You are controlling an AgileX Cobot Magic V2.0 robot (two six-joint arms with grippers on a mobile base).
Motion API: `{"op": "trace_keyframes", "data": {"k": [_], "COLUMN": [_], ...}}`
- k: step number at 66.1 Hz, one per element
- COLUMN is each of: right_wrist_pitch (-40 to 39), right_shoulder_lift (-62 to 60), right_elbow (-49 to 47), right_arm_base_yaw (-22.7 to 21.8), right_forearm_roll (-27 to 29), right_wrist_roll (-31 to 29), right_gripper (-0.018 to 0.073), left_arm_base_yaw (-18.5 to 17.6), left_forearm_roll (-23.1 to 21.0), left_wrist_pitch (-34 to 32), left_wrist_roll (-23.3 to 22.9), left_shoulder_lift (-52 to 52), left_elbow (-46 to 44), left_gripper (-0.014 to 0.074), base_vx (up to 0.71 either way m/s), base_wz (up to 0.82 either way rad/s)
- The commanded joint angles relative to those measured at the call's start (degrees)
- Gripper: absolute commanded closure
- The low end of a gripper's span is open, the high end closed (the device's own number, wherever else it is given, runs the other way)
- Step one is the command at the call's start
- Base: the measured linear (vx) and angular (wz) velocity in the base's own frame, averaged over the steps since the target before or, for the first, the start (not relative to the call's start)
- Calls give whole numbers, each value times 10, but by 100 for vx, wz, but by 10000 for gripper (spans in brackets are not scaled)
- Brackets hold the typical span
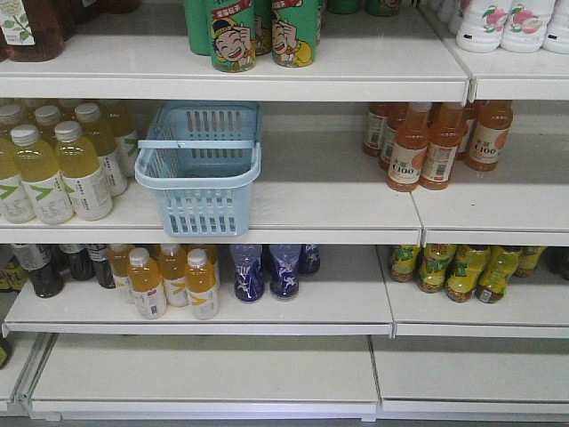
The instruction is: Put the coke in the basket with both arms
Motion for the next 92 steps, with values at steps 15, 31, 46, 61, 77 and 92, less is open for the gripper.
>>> {"op": "trace_keyframes", "data": {"k": [15,31,46,61,77,92], "right_wrist_pitch": [-40,-40,-40,-40,-40,-40], "right_shoulder_lift": [-11,-11,-11,-11,-11,-11], "right_elbow": [6,6,6,6,6,6], "right_arm_base_yaw": [-3,-3,-3,-3,-3,-3], "right_forearm_roll": [-5,-5,-5,-5,-5,-5], "right_wrist_roll": [-1,-1,-1,-1,-1,-1], "right_gripper": [564,564,564,564,564,564], "left_arm_base_yaw": [-3,-3,-3,-3,-3,-3], "left_forearm_roll": [-4,-4,-4,-4,-5,-98], "left_wrist_pitch": [-36,-36,-36,-36,-39,-119], "left_wrist_roll": [-5,-5,-5,-5,-5,-81], "left_shoulder_lift": [-11,-11,-11,-11,-11,-11], "left_elbow": [-1,-1,-1,-1,-1,-1], "left_gripper": [603,603,603,603,603,603], "base_vx": [1,0,0,0,0,0], "base_wz": [-1,0,0,0,0,0]}}
